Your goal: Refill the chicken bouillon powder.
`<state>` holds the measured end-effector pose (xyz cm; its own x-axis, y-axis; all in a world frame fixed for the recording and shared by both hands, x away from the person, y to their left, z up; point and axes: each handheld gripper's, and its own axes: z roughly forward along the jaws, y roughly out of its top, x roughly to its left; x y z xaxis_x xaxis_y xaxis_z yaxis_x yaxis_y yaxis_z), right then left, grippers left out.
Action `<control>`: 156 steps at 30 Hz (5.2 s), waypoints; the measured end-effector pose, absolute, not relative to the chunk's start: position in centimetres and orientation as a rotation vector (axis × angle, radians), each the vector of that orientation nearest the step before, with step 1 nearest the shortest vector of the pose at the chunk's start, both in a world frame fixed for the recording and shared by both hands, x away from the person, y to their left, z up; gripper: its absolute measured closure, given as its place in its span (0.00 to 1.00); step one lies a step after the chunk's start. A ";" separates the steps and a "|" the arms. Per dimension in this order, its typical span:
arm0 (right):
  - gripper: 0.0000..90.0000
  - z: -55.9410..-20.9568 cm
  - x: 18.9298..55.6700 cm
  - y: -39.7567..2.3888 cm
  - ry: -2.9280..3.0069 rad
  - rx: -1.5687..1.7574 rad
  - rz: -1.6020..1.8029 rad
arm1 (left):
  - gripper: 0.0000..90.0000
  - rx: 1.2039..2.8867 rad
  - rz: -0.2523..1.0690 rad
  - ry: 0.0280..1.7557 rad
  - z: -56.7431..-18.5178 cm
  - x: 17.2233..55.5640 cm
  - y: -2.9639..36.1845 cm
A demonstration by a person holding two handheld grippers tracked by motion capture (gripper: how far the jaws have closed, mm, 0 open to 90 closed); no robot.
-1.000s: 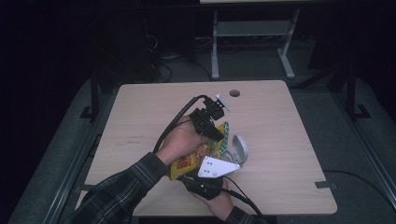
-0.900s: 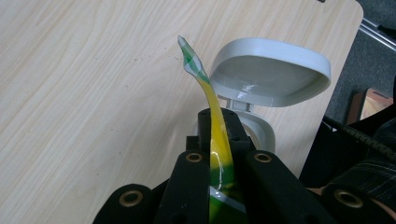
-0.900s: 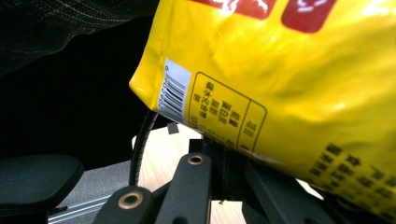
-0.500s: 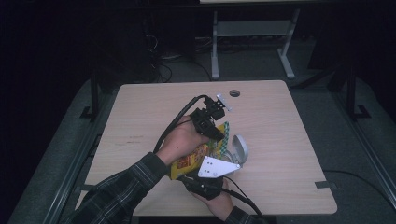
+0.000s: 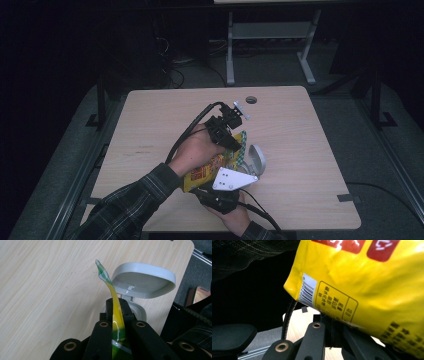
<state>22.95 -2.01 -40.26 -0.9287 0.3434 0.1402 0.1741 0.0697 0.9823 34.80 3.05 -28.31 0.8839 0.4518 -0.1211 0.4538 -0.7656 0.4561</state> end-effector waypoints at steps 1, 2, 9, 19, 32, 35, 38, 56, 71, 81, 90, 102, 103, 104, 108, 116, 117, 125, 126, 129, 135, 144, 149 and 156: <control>1.00 -40.3 23.0 -2.0 2.200 0.536 1.989 | 1.00 2.567 -0.006 0.658 -28.3 34.8 3.1; 1.00 -40.3 23.0 -2.0 2.198 0.533 1.988 | 1.00 2.567 -0.006 0.658 -28.3 34.8 3.1; 1.00 -40.2 23.0 -2.0 2.199 0.535 1.989 | 1.00 2.565 -0.005 0.658 -28.3 34.8 3.0; 1.00 -40.2 22.9 -2.0 2.200 0.531 1.990 | 1.00 2.565 -0.003 0.658 -28.3 34.8 3.0; 1.00 -40.2 22.9 -2.0 2.201 0.529 1.989 | 1.00 2.561 -0.005 0.660 -28.3 34.8 3.1; 1.00 -40.2 22.9 -2.0 2.202 0.527 1.989 | 1.00 2.560 -0.003 0.660 -28.3 34.7 3.1; 1.00 -40.2 22.9 -2.0 2.201 0.528 1.989 | 1.00 2.560 -0.004 0.660 -28.3 34.7 3.1; 1.00 -40.8 23.1 -1.6 2.250 0.505 1.970 | 1.00 2.474 -0.025 0.669 -28.0 34.2 4.6; 1.00 -41.5 23.3 -1.1 2.297 0.505 1.942 | 1.00 2.410 -0.068 0.662 -27.8 33.5 6.4; 1.00 -41.8 23.5 -1.0 2.308 0.513 1.925 | 1.00 2.370 -0.087 0.640 -27.2 33.0 7.7; 1.00 -42.1 23.8 -0.9 2.325 0.533 1.910 | 1.00 2.289 -0.109 0.638 -26.5 32.1 10.3; 1.00 -42.3 23.9 -0.9 2.336 0.548 1.871 | 1.00 2.196 -0.124 0.619 -26.5 31.3 14.0; 1.00 -42.3 23.9 -1.0 2.333 0.551 1.867 | 1.00 2.184 -0.124 0.619 -26.5 31.3 14.3; 1.00 -42.3 23.8 -1.0 2.339 0.554 1.862 | 1.00 2.173 -0.119 0.613 -26.4 31.3 14.7; 1.00 -42.3 23.7 -1.1 2.347 0.559 1.848 | 1.00 2.133 -0.118 0.620 -26.2 31.3 16.1; 1.00 -42.2 23.7 -1.7 2.359 0.574 1.828 | 1.00 2.066 -0.062 0.617 -26.4 31.9 18.3; 1.00 -42.2 23.7 -1.8 2.363 0.575 1.822 | 1.00 2.058 -0.057 0.617 -26.6 32.1 18.6; 1.00 -42.7 23.4 -2.8 2.394 0.587 1.775 | 1.00 2.016 -0.022 0.624 -28.6 33.5 19.8; 1.00 -42.7 23.4 -2.9 2.396 0.581 1.772 | 1.00 2.011 -0.018 0.618 -28.7 33.7 19.9; 1.00 -42.7 23.4 -3.5 2.407 0.582 1.758 | 1.00 2.001 0.010 0.604 -29.2 34.3 20.0; 1.00 -42.5 23.4 -5.3 2.406 0.590 1.735 | 1.00 2.001 0.083 0.569 -29.9 34.9 19.7; 1.00 -41.8 23.2 -8.3 2.387 0.611 1.753 | 1.00 1.969 0.100 0.577 -31.8 36.4 18.9; 1.00 -41.9 23.2 -9.5 2.402 0.622 1.741 | 1.00 1.957 0.122 0.575 -33.3 37.1 18.5; 1.00 -42.0 23.4 -10.5 2.410 0.639 1.738 | 0.99 1.957 0.131 0.601 -34.6 37.1 19.1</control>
